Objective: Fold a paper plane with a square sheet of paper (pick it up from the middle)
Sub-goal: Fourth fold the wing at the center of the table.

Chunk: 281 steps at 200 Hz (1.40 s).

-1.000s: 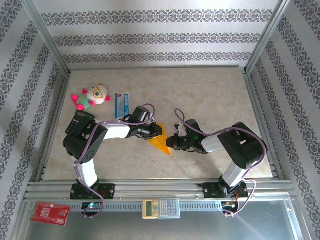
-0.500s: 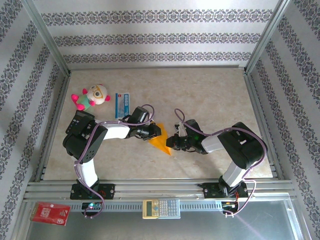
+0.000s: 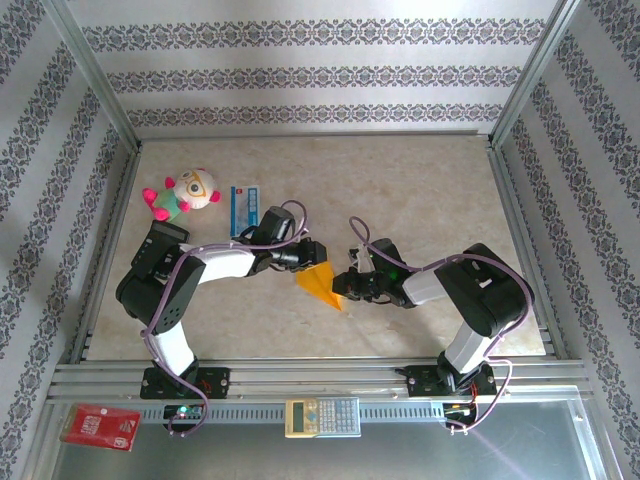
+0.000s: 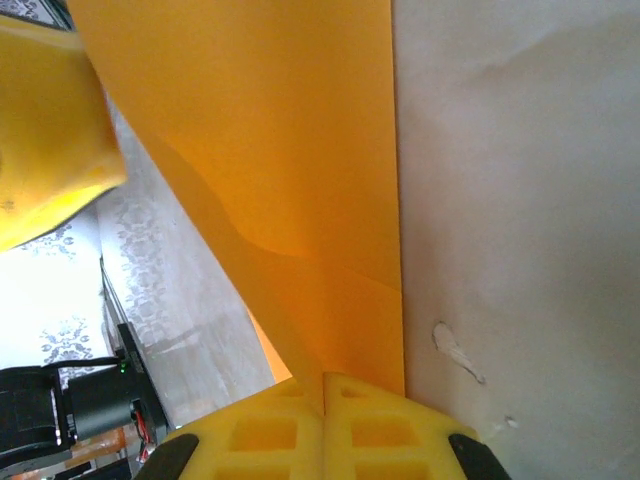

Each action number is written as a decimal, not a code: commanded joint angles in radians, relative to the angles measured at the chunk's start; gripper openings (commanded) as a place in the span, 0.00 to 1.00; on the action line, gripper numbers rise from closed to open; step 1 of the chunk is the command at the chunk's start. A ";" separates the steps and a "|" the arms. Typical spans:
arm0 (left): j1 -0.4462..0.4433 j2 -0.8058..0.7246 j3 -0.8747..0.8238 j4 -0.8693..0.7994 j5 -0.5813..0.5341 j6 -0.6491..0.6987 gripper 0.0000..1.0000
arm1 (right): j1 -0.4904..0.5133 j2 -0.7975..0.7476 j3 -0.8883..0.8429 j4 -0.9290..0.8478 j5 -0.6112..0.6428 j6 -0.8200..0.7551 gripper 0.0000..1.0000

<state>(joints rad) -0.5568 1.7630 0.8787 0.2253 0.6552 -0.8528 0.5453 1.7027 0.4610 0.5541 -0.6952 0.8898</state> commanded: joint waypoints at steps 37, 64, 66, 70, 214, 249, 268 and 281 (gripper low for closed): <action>-0.020 0.068 0.087 0.035 0.038 0.010 0.28 | 0.017 0.075 0.008 -0.026 0.079 -0.011 0.02; -0.014 0.085 0.102 0.005 0.015 0.021 0.28 | 0.017 0.074 0.009 -0.025 0.079 -0.013 0.03; -0.013 0.086 0.102 0.004 0.013 0.022 0.28 | 0.018 0.074 0.009 -0.026 0.079 -0.012 0.03; -0.012 0.090 0.103 -0.001 0.009 0.023 0.28 | 0.018 0.074 0.008 -0.025 0.079 -0.012 0.03; 0.034 0.136 0.070 -0.087 -0.048 0.083 0.26 | 0.016 0.078 0.008 -0.024 0.077 -0.013 0.06; 0.047 0.135 0.062 -0.096 -0.048 0.089 0.26 | 0.016 0.078 0.009 -0.025 0.077 -0.013 0.07; 0.049 0.141 0.057 -0.101 -0.048 0.091 0.26 | 0.016 0.080 0.008 -0.025 0.077 -0.013 0.07; 0.050 0.145 0.053 -0.106 -0.047 0.091 0.26 | 0.016 0.080 0.009 -0.023 0.076 -0.013 0.08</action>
<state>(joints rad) -0.5213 1.8881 0.9524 0.1635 0.6205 -0.7887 0.5388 1.7111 0.4625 0.5594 -0.7132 0.8925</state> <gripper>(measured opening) 0.262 0.076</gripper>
